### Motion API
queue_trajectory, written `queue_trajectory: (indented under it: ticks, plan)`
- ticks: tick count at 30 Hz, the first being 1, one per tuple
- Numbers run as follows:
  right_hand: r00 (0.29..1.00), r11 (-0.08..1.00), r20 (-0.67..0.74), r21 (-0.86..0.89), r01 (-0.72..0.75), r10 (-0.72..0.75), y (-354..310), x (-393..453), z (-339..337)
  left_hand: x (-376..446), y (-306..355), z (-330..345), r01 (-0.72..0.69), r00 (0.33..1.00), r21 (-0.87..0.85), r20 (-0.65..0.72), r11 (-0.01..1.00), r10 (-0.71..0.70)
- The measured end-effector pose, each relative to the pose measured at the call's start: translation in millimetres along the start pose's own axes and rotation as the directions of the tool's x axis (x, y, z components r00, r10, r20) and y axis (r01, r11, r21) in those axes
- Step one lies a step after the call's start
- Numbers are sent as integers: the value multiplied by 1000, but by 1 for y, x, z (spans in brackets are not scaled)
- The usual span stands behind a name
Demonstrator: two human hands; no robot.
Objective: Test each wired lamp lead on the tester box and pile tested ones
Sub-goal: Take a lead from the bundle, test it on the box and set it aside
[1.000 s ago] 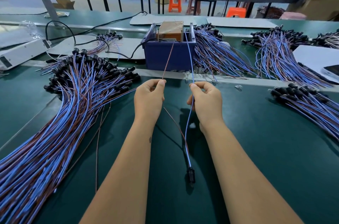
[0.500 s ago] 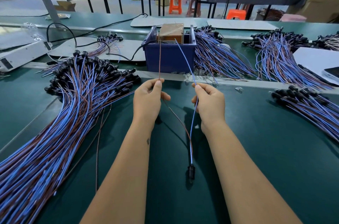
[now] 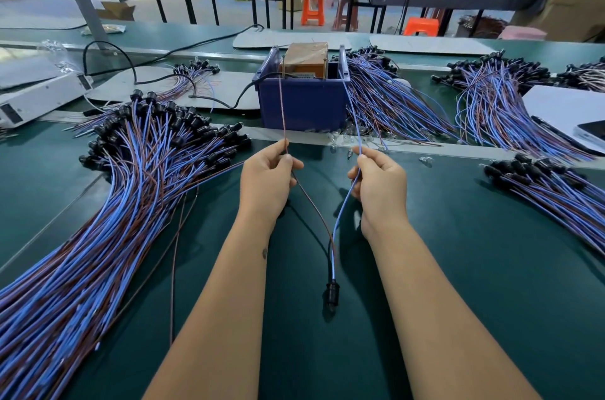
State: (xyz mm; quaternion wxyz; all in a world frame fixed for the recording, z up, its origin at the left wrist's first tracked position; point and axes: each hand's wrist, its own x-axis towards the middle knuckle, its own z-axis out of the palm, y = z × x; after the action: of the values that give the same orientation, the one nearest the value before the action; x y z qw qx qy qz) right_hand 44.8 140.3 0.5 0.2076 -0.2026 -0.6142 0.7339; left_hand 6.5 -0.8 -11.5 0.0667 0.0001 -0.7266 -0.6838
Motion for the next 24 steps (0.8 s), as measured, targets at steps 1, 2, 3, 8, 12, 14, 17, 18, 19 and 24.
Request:
queue_trajectory:
  ticks: [1,2,3,8,12,14,17,18,19,24]
  plan:
    - [1000,1000,5,0,0,0,0,0,0,0,0,0,1,1000,-1,-11,1000,-1]
    - [1000,1000,9,-2,3,-3,0,0,0,1,0,-1,1,1000,2,-19,1000,-1]
    - [1000,1000,14,-7,9,-9,0,0,0,1,0,-1,-1,1000,8,-22,1000,1]
    - [999,998,27,-46,34,-33,1,0,1,2,0,-2,2,999,14,-39,1000,-2]
    - [998,997,38,-69,45,-43,1,0,1,2,2,-2,9,999,-34,-42,999,-10]
    - [998,996,43,-80,50,-46,2,0,2,2,3,-1,10,999,-44,-44,999,-12]
    - [997,994,51,-90,56,-52,2,0,3,2,4,-1,-3,998,-43,-56,999,0]
    - [997,994,53,-89,57,-53,2,0,3,2,4,-1,-10,998,-42,-63,999,8]
    - [997,994,55,-88,58,-53,2,0,3,2,4,-1,-18,997,-42,-71,999,15]
    - [997,996,63,-75,58,-53,3,1,3,5,5,-2,-18,993,-71,-115,997,10]
